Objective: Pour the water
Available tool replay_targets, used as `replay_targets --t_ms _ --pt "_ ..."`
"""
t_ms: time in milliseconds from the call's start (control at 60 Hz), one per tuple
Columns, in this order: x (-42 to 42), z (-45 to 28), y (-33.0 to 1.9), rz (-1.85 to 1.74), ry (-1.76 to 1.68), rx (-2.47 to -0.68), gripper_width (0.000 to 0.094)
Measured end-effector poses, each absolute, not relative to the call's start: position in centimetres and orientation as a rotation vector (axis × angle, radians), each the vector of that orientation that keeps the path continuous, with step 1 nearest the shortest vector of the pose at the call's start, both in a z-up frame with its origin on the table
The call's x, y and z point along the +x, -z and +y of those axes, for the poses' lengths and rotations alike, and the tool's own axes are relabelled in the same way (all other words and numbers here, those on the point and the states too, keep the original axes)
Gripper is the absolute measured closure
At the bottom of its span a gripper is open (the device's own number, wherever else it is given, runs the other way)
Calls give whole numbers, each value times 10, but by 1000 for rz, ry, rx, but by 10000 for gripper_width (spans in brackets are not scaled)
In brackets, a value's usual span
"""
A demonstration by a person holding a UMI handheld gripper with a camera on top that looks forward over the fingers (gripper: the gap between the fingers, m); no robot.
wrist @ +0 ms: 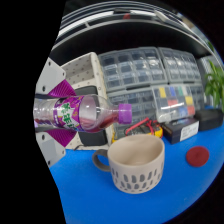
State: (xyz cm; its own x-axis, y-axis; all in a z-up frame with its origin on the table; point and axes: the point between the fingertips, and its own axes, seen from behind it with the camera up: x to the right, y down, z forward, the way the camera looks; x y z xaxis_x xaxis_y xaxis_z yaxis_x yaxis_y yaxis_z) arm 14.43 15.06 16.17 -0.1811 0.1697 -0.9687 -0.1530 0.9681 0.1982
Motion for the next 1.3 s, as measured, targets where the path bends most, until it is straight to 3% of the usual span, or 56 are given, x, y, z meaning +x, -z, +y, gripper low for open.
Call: replay_targets --t_ms 250,450,667,850,1000,1133,1300 --pt "143 137 -151 1737 -475 212 557" --pt "139 139 -151 1761 -455 101 557" --pt "135 102 -211 1712 -95 -323 557" --pt "141 21 -292 1534 423 -673 556" --pt "140 -56 -323 1386 1006 -958 556" --pt "141 -119 -291 1397 1306 -1164 558" --pt "153 -145 -204 1467 1249 -1277 558"
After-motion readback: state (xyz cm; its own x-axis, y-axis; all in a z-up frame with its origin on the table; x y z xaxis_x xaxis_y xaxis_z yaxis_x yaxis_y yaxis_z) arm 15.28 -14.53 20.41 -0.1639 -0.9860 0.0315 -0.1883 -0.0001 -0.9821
